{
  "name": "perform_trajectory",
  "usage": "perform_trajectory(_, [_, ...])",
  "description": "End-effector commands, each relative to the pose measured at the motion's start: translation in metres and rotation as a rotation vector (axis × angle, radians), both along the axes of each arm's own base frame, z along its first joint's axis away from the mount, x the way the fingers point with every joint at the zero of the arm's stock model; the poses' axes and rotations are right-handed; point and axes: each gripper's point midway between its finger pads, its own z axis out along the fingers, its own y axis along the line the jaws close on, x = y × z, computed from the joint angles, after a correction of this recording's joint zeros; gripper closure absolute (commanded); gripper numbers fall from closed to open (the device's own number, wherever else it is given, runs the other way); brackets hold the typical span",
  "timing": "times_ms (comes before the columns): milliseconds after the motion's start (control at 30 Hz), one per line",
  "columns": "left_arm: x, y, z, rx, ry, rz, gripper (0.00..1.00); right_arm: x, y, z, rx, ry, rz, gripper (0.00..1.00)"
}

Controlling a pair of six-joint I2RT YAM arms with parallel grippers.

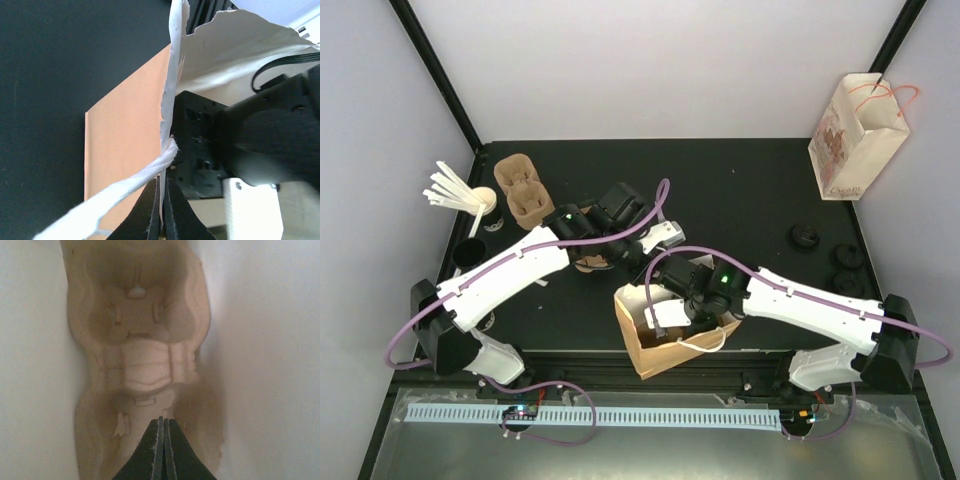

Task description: Pack the takeout coffee

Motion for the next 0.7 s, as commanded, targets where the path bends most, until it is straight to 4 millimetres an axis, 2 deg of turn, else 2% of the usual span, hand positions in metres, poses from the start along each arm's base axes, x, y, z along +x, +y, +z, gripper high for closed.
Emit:
perform_trajectory(0, [-0.003, -0.003, 0.012, -0.025, -0.014, -0.035, 0.98, 0.005, -0.006, -0.02, -0.047, -0.014, -0.019, 0.99])
perform_trajectory(100, [-0.001, -0.004, 0.013, -0.021, -0.01, -0.027, 0.98, 0.006, -0.011, -0.035, -0.079, -0.016, -0.043, 0.99])
perform_trajectory(233, [0.007, -0.003, 0.01, 0.002, -0.028, 0.01, 0.98, 0.011, -0.013, -0.044, -0.083, -0.037, -0.074, 0.99])
perform_trajectory(667, [0.02, -0.006, 0.011, 0.037, -0.059, 0.029, 0.98, -0.005, -0.004, -0.086, -0.107, 0.015, -0.039, 0.99])
